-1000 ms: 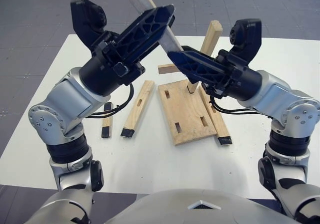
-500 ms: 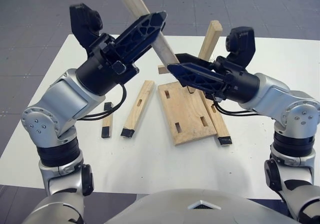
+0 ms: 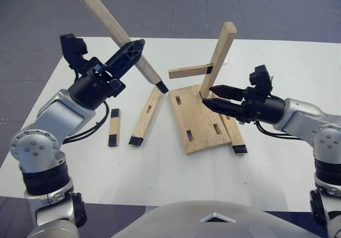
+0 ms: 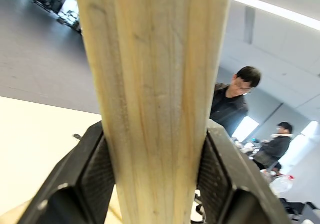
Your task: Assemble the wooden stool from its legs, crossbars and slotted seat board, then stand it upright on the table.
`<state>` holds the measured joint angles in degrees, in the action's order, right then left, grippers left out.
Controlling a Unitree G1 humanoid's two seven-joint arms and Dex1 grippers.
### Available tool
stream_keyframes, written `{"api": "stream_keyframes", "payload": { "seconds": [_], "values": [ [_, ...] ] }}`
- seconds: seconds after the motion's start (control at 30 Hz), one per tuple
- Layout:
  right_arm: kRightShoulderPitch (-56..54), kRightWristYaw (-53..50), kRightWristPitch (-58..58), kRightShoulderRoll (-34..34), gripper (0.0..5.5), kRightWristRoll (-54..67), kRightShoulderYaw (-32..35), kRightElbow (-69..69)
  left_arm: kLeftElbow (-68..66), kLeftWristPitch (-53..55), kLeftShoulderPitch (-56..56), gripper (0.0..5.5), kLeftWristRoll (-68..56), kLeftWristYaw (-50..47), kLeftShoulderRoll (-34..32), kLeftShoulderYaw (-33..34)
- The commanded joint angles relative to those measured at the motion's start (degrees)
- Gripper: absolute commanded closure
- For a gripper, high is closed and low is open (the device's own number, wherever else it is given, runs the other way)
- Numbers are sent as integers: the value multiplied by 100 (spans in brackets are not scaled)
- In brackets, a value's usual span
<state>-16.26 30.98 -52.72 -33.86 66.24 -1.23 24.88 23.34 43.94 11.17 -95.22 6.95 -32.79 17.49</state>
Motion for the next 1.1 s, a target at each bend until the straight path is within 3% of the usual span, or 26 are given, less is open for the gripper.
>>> {"api": "stream_keyframes", "payload": {
  "seconds": [0.03, 0.1, 0.2, 0.33, 0.83, 1.1],
  "values": [
    [-73, 298, 84, -231, 174, -893, -553, 32, 34, -98, 354, 344, 406, 76, -4, -170],
    [77, 493, 377, -544, 174, -1799, -1069, 3, 2, -236, 167, 344, 1204, 396, -61, -289],
    [149, 516, 1049, -819, 174, -3198, -1647, -355, 20, -933, -359, 344, 3588, 1190, -558, -1151],
    [20, 343, 1637, -875, 174, -4683, -2198, -1121, -346, -1702, -697, 344, 4961, 1432, -222, -1462],
    [205, 1328, 1571, -1100, 174, -5423, -2197, -815, -537, -1701, -565, 344, 5504, 1636, 494, -1209],
    [-282, 2002, 2245, -1089, 174, -6484, -3109, -881, -615, -1650, -380, 344, 5663, 1723, 580, -1185]
  ]
}}
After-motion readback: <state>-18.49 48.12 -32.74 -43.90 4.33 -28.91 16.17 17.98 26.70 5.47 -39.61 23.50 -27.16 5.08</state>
